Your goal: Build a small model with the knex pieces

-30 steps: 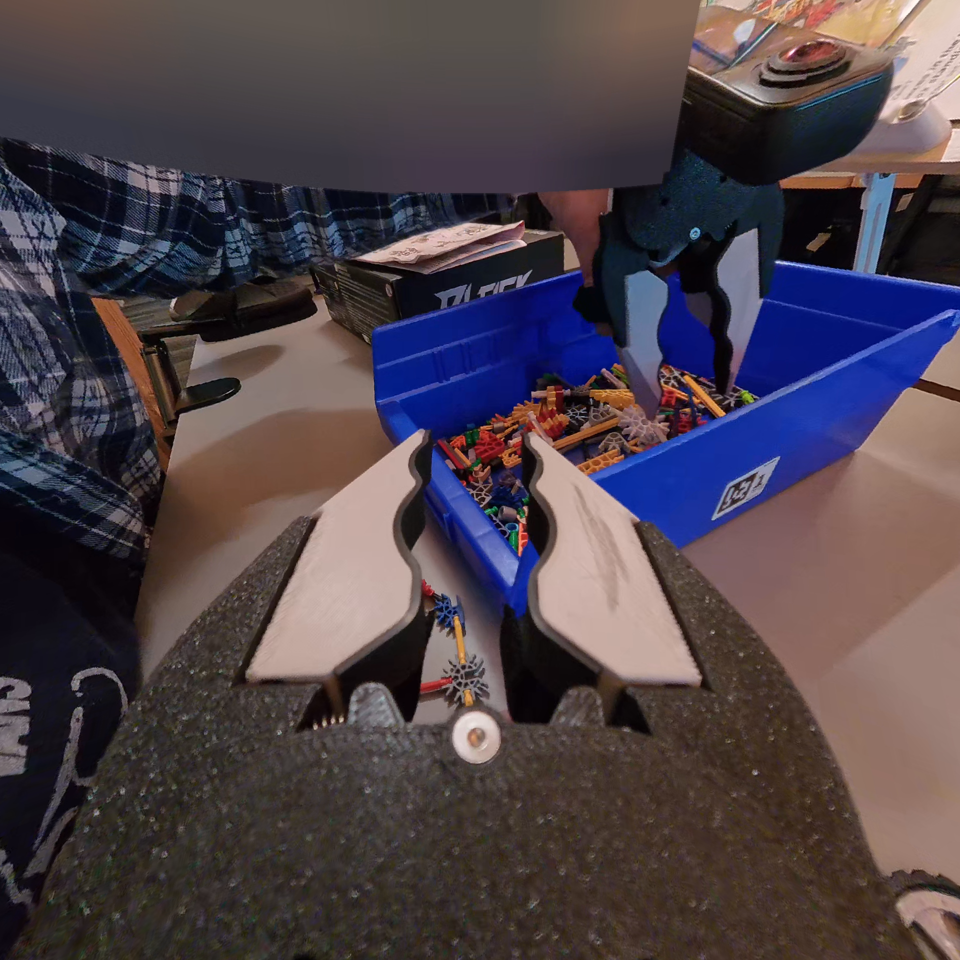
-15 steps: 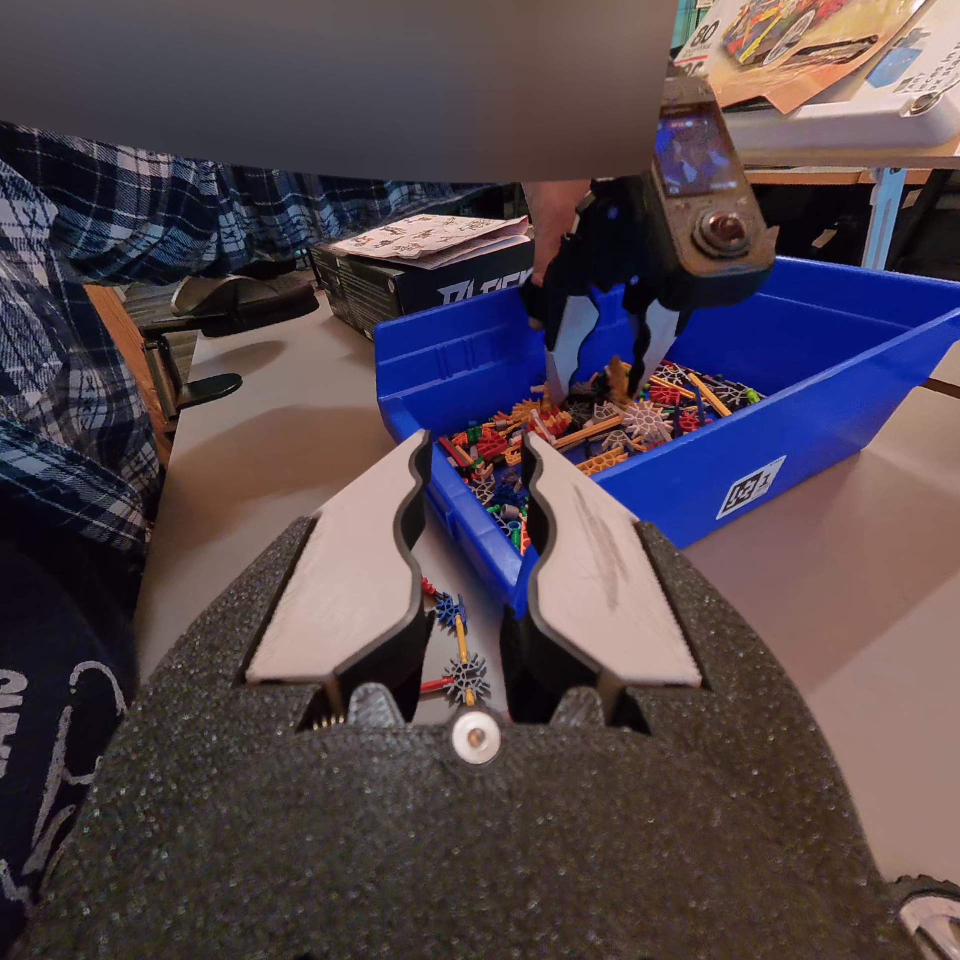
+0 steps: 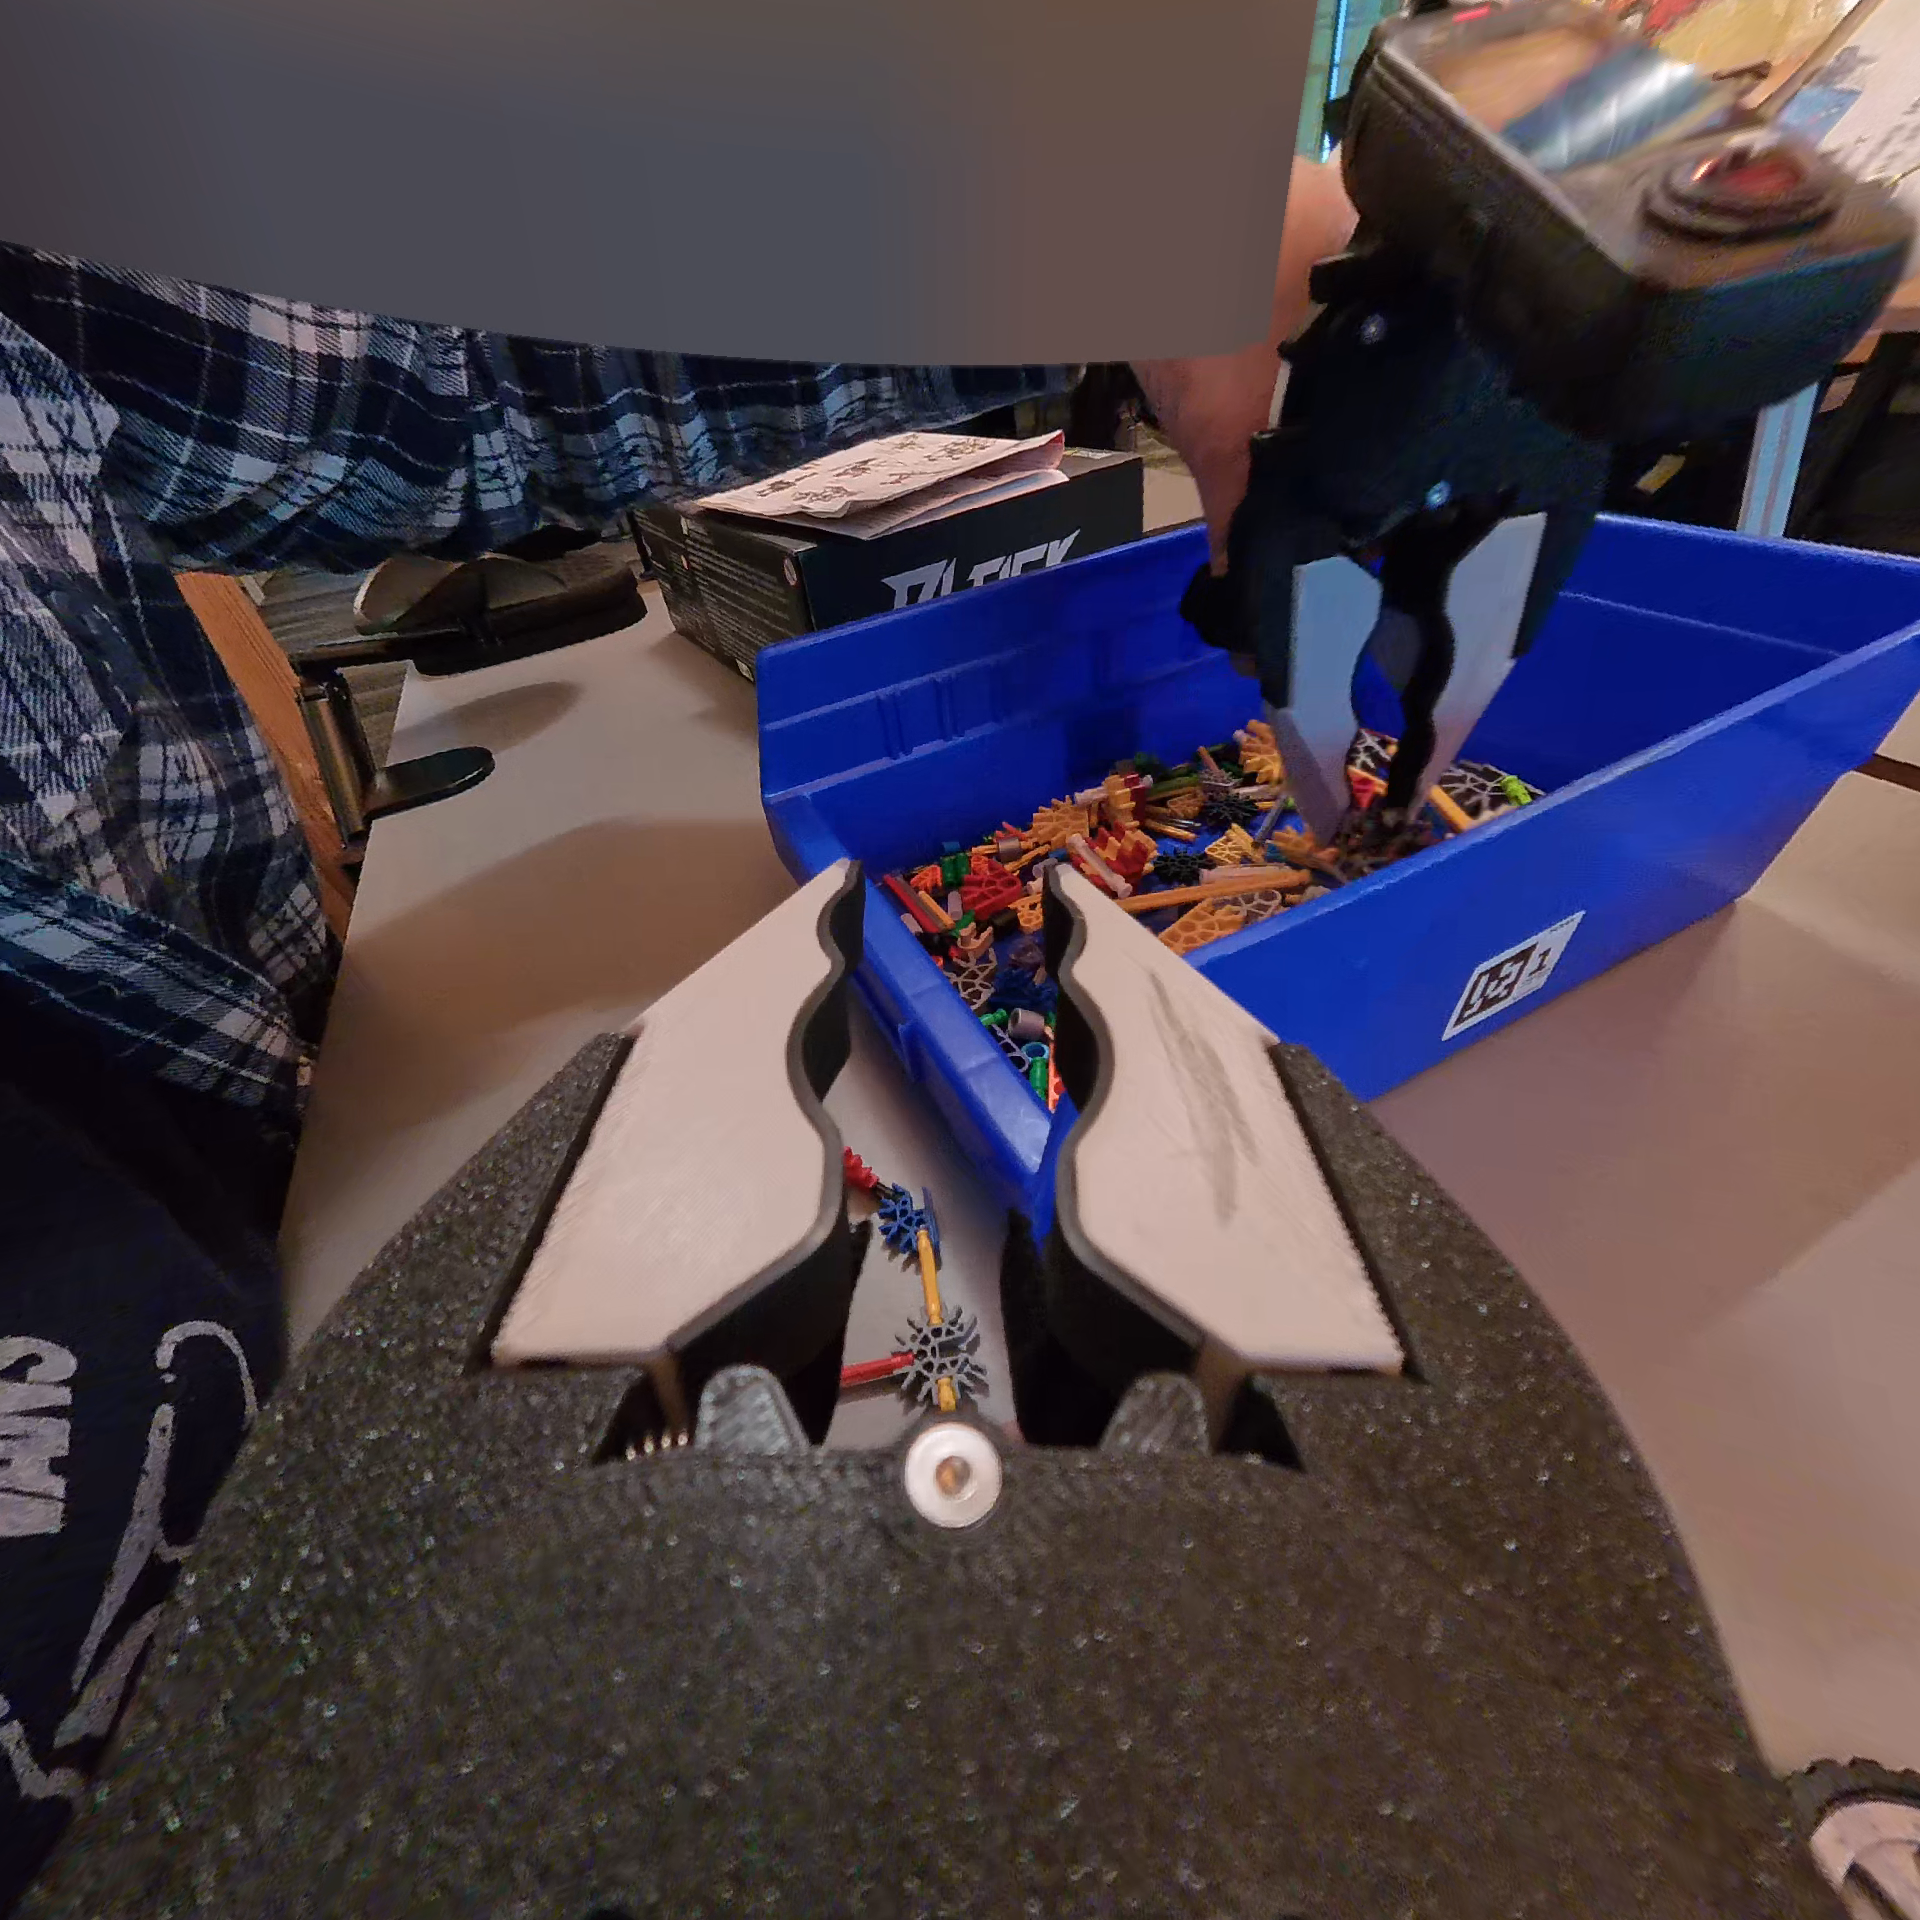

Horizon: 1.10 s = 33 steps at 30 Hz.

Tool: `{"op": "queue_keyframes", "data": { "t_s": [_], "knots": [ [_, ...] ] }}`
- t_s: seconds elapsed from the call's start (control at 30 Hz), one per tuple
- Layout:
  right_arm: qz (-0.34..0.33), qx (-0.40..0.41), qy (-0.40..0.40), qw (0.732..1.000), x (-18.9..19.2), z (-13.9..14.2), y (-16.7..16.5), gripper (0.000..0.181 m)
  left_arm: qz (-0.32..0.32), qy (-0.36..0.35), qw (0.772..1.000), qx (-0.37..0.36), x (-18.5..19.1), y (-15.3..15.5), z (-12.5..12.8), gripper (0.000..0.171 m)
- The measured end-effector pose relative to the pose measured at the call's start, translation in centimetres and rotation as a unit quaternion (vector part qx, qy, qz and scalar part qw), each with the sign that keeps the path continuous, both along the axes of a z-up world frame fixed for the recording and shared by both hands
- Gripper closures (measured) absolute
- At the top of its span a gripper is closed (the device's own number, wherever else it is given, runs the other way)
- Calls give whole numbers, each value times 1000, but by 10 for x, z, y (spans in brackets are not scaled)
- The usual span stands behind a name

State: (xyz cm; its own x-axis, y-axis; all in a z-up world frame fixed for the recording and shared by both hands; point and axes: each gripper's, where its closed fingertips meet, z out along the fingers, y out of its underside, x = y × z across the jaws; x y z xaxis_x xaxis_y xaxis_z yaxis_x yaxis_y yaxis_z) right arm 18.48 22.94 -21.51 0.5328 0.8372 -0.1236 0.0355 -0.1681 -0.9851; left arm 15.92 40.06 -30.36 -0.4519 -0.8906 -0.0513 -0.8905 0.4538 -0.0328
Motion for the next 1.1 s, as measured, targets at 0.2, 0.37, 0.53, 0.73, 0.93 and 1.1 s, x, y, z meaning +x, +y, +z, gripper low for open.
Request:
{"op": "queue_keyframes", "data": {
  "t_s": [0.2, 0.37, 0.53, 0.73, 0.93, 1.1],
  "knots": [
    [0, -1, 1, 1000, 0, 0, 0, 148, 18, -41, 999, 7, 14, 9, 11, 135],
    [2, -1, 1, 1000, -1, 0, -1, 148, 27, -37, 999, 7, 4, 11, 16, 129],
    [3, 0, 1, 1000, -1, 0, -1, 148, 55, 4, 998, 6, -24, 18, 19, 128],
    [4, 0, -1, 1000, -2, 0, -2, 148, 70, 110, 990, 48, -70, 36, 4, 129],
    [2, 1, 0, 1000, -1, 1, -1, 148, 49, 148, 987, 45, -76, 35, -11, 149],
    [2, 0, -1, 1000, -2, 0, -1, 148, 36, 100, 994, 38, -54, 36, -8, 149]
  ]
}}
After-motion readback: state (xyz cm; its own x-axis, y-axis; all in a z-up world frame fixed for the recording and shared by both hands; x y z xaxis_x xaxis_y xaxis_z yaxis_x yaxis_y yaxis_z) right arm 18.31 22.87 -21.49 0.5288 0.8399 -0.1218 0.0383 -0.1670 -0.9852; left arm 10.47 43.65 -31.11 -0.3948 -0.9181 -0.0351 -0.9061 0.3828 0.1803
